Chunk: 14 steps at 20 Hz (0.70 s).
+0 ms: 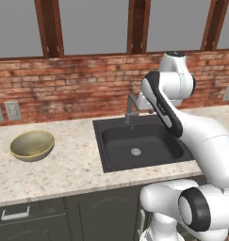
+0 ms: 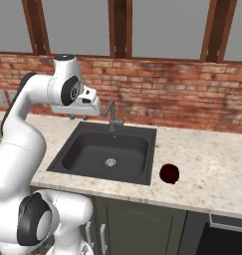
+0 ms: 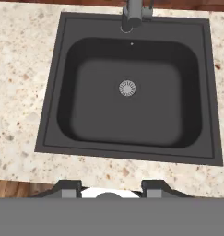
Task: Pick the mug and place it in the sink. Pick the bowl and place it in the open cabinet and then close the cabinet.
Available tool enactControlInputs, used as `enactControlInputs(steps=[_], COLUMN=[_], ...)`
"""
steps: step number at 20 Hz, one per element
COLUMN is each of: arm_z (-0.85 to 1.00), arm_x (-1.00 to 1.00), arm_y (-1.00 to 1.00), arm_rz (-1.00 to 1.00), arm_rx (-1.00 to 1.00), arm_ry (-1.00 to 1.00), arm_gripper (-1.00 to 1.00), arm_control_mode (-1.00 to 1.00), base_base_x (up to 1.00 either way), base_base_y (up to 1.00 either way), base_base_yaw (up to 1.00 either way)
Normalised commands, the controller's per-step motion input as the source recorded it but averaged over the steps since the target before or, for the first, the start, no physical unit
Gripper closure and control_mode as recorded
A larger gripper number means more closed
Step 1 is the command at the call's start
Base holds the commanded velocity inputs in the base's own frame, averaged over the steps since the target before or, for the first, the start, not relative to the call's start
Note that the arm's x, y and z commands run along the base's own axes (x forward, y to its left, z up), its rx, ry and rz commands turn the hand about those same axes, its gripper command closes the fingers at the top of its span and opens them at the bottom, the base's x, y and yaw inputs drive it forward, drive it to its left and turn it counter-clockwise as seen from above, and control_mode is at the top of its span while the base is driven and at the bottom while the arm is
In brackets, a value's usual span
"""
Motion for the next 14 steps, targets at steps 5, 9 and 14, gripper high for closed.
enactControlInputs(steps=[5,9,14], arm_z=[0.0,-0.02,-0.01], arm_x=[-0.18,-0.44,-0.39], arm_y=[-0.09,-0.08,-0.29], arm_rz=[0.0,0.0,0.0], arm_rx=[0.0,-0.01,0.0], arm_ry=[0.0,0.0,0.03], arm_gripper=[-1.0,-1.0,-1.0], arm_control_mode=[-1.0,-1.0,-1.0], base_base_x=[0.0,0.0,0.0], base_base_y=[0.0,0.0,0.0], base_base_yaw=[0.0,0.0,0.0])
